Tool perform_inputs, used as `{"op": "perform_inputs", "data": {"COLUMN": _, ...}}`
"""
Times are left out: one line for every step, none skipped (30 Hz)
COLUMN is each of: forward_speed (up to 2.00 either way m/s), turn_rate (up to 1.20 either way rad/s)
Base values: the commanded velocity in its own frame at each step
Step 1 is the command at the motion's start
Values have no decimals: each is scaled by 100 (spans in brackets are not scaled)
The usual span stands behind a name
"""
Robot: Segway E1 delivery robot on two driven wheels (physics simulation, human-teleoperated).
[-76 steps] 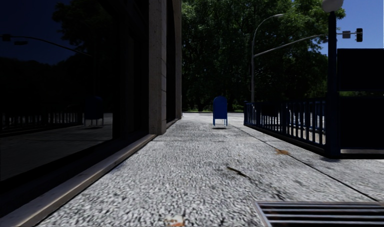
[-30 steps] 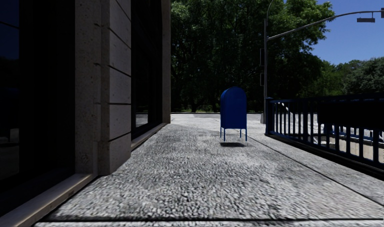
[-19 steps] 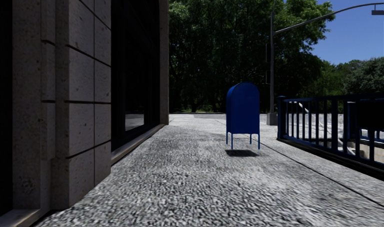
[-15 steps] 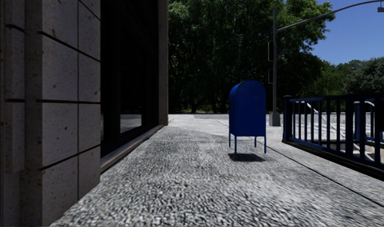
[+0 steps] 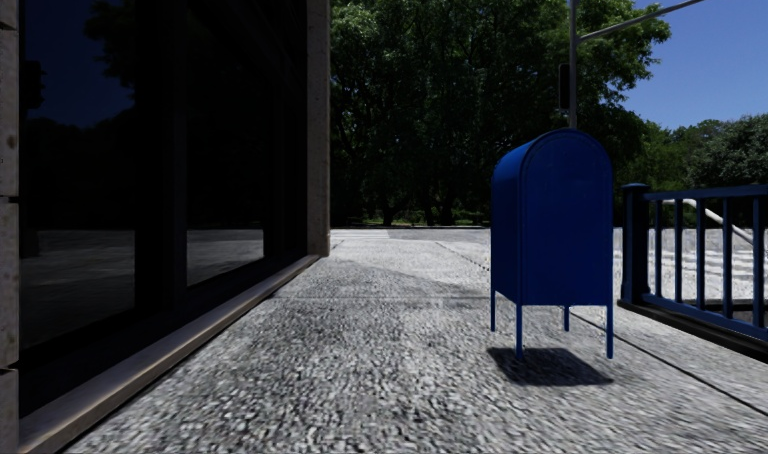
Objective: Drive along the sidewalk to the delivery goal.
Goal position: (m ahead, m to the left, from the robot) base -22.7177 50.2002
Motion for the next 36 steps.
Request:
{"op": "perform_inputs", "data": {"forward_speed": 200, "turn_rate": 0}}
{"op": "perform_inputs", "data": {"forward_speed": 200, "turn_rate": 0}}
{"op": "perform_inputs", "data": {"forward_speed": 200, "turn_rate": 0}}
{"op": "perform_inputs", "data": {"forward_speed": 200, "turn_rate": 0}}
{"op": "perform_inputs", "data": {"forward_speed": 200, "turn_rate": 0}}
{"op": "perform_inputs", "data": {"forward_speed": 200, "turn_rate": 0}}
{"op": "perform_inputs", "data": {"forward_speed": 200, "turn_rate": 0}}
{"op": "perform_inputs", "data": {"forward_speed": 200, "turn_rate": 0}}
{"op": "perform_inputs", "data": {"forward_speed": 200, "turn_rate": 0}}
{"op": "perform_inputs", "data": {"forward_speed": 200, "turn_rate": 0}}
{"op": "perform_inputs", "data": {"forward_speed": 200, "turn_rate": 0}}
{"op": "perform_inputs", "data": {"forward_speed": 200, "turn_rate": 0}}
{"op": "perform_inputs", "data": {"forward_speed": 200, "turn_rate": 0}}
{"op": "perform_inputs", "data": {"forward_speed": 200, "turn_rate": 0}}
{"op": "perform_inputs", "data": {"forward_speed": 200, "turn_rate": 0}}
{"op": "perform_inputs", "data": {"forward_speed": 200, "turn_rate": 0}}
{"op": "perform_inputs", "data": {"forward_speed": 200, "turn_rate": 0}}
{"op": "perform_inputs", "data": {"forward_speed": 200, "turn_rate": 0}}
{"op": "perform_inputs", "data": {"forward_speed": 200, "turn_rate": 0}}
{"op": "perform_inputs", "data": {"forward_speed": 200, "turn_rate": 0}}
{"op": "perform_inputs", "data": {"forward_speed": 200, "turn_rate": 0}}
{"op": "perform_inputs", "data": {"forward_speed": 200, "turn_rate": 0}}
{"op": "perform_inputs", "data": {"forward_speed": 200, "turn_rate": 0}}
{"op": "perform_inputs", "data": {"forward_speed": 200, "turn_rate": 0}}
{"op": "perform_inputs", "data": {"forward_speed": 200, "turn_rate": 0}}
{"op": "perform_inputs", "data": {"forward_speed": 200, "turn_rate": 0}}
{"op": "perform_inputs", "data": {"forward_speed": 200, "turn_rate": 0}}
{"op": "perform_inputs", "data": {"forward_speed": 200, "turn_rate": 0}}
{"op": "perform_inputs", "data": {"forward_speed": 200, "turn_rate": 0}}
{"op": "perform_inputs", "data": {"forward_speed": 200, "turn_rate": 0}}
{"op": "perform_inputs", "data": {"forward_speed": 200, "turn_rate": 0}}
{"op": "perform_inputs", "data": {"forward_speed": 200, "turn_rate": 0}}
{"op": "perform_inputs", "data": {"forward_speed": 200, "turn_rate": 0}}
{"op": "perform_inputs", "data": {"forward_speed": 200, "turn_rate": 0}}
{"op": "perform_inputs", "data": {"forward_speed": 200, "turn_rate": 0}}
{"op": "perform_inputs", "data": {"forward_speed": 200, "turn_rate": 0}}
